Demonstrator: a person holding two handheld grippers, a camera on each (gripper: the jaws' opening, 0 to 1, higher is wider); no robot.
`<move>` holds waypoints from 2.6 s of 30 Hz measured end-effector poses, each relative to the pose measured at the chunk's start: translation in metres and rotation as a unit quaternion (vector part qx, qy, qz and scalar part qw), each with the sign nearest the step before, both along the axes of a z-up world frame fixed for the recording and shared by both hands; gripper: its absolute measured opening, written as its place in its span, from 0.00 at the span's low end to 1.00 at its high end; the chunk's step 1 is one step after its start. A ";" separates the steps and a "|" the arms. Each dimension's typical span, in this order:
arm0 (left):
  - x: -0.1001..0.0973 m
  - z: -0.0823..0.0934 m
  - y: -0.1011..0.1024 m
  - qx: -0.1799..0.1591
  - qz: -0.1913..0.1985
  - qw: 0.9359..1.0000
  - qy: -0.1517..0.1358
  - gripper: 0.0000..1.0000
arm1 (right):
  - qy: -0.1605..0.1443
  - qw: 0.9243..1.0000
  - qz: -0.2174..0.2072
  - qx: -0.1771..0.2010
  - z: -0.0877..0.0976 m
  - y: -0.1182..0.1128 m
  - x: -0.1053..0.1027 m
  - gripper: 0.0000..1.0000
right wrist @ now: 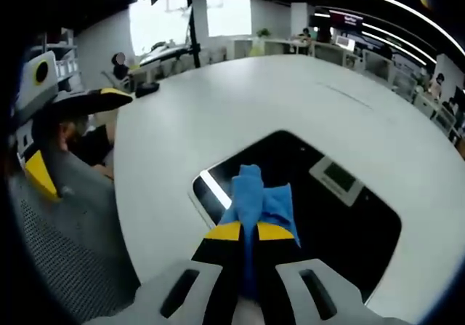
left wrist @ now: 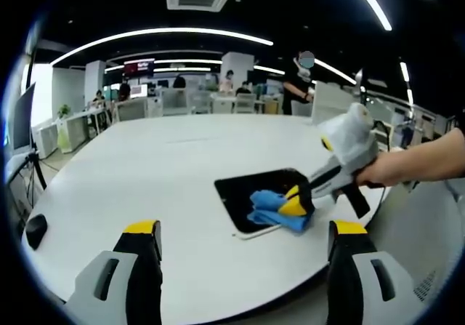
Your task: Wipe the mirror surface with the cleaning cloth until all visible marks leave the cleaned area.
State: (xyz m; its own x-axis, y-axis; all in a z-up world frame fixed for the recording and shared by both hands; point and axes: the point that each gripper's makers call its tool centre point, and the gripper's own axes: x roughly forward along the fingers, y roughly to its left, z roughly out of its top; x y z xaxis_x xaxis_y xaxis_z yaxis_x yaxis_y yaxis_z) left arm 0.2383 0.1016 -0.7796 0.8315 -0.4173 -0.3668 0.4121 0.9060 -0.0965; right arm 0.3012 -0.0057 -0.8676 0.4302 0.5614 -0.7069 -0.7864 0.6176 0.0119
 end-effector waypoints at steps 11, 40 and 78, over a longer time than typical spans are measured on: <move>-0.001 -0.002 -0.001 0.003 -0.003 1.000 0.007 0.97 | 0.009 1.000 0.009 0.002 0.000 -0.003 -0.011 0.00; -0.001 -0.004 -0.001 0.005 -0.004 1.000 0.011 0.97 | 0.013 1.000 0.000 0.027 0.000 -0.008 -0.009 0.01; -0.001 -0.004 -0.001 0.003 -0.003 1.000 0.011 0.99 | 0.006 0.999 -0.046 0.026 0.000 -0.040 -0.001 0.01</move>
State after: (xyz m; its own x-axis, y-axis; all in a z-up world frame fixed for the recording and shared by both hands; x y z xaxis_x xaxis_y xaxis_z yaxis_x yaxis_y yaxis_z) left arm 0.2376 0.1004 -0.7834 0.8206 -0.4206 -0.3869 0.4161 0.9038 -0.0999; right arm 0.3006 -0.0458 -0.8674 0.4731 0.5560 -0.6834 -0.7263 0.6852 0.0547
